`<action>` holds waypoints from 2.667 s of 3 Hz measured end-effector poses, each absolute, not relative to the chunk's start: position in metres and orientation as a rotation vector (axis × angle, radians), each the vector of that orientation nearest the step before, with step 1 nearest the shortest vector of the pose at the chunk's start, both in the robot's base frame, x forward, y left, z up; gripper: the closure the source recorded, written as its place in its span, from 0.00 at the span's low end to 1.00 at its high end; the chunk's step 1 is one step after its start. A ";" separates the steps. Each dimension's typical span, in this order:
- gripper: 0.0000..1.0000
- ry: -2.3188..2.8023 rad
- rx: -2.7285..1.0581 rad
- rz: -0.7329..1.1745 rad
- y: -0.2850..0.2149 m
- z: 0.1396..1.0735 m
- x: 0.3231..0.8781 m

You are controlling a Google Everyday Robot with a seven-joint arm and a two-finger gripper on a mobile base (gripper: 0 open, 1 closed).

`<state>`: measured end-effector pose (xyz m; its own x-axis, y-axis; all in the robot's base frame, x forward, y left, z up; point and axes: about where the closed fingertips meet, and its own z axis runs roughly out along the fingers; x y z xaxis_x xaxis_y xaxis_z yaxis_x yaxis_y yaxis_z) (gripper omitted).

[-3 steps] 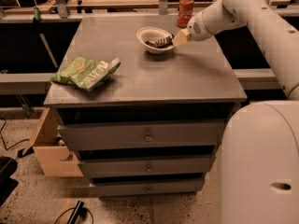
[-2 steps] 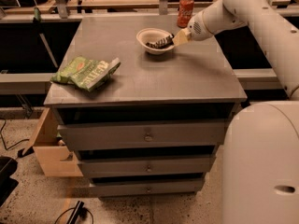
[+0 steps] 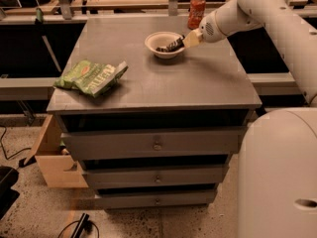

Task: Pick rxbar chocolate from paper bowl and place on counter

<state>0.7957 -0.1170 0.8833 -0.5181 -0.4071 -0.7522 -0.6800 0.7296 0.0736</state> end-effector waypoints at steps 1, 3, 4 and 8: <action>1.00 2.108 -0.897 0.420 -0.109 0.922 0.799; 1.00 1.900 -1.166 0.228 -0.074 1.027 0.795; 1.00 1.852 -1.175 0.163 -0.085 1.061 0.784; 1.00 2.144 -0.993 0.285 -0.187 1.056 0.700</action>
Offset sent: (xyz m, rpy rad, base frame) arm 0.0408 0.0352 0.2375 -0.2371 -0.4144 0.2831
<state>0.6997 -0.1874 1.0556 -0.4235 -0.5649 -0.7082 -0.7305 0.6753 -0.1017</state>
